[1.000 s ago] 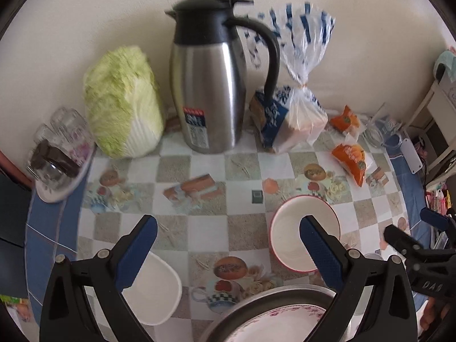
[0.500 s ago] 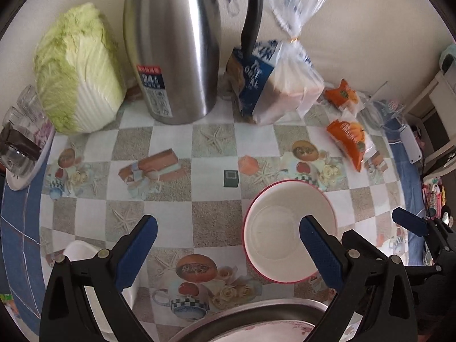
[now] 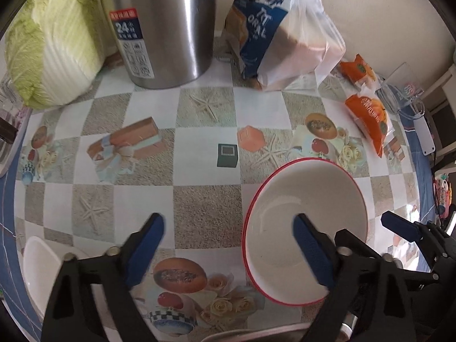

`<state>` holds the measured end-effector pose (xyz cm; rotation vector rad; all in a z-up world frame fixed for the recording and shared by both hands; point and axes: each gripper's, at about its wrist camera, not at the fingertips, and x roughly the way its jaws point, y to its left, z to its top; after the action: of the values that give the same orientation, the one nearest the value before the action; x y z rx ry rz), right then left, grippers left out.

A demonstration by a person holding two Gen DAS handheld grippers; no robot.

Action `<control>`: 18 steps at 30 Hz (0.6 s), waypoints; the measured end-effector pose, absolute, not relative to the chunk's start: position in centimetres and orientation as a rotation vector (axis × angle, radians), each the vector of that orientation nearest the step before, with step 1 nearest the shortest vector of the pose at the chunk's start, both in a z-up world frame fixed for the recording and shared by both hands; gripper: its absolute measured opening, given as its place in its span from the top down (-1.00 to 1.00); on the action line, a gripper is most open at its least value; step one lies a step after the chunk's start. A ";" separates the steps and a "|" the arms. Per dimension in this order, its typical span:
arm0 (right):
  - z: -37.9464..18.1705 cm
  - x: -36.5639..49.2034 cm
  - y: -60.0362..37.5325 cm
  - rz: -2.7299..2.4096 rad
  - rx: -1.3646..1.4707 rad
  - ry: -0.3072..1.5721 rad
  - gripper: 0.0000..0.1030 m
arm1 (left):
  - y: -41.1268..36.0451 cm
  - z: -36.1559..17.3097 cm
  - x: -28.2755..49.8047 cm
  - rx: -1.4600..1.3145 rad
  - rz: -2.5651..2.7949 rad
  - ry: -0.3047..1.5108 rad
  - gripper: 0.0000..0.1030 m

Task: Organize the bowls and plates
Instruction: 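Close the left tool on the red bowl rim while the right tool grips it too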

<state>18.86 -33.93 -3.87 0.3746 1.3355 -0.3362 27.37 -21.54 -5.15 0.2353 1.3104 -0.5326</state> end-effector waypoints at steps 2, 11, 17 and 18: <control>-4.3 19.0 -34.0 -0.333 0.378 1.343 -0.46 | -21.6 -5.7 27.4 0.226 -0.539 1.320 -0.50; -6.4 19.3 -33.6 -0.309 0.398 1.363 -0.17 | -22.0 -7.5 27.3 0.230 -0.541 1.347 -0.35; -7.3 19.3 -33.5 -0.306 0.416 1.360 -0.15 | -22.1 -8.3 27.7 0.241 -0.517 1.349 -0.35; -7.4 19.3 -33.4 -0.305 0.422 1.360 -0.13 | -22.0 -8.3 27.7 0.237 -0.517 1.349 -0.35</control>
<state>19.33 -33.45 -7.42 0.4216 1.3597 -0.3046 27.75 -22.01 -8.31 0.2366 1.3490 -0.5167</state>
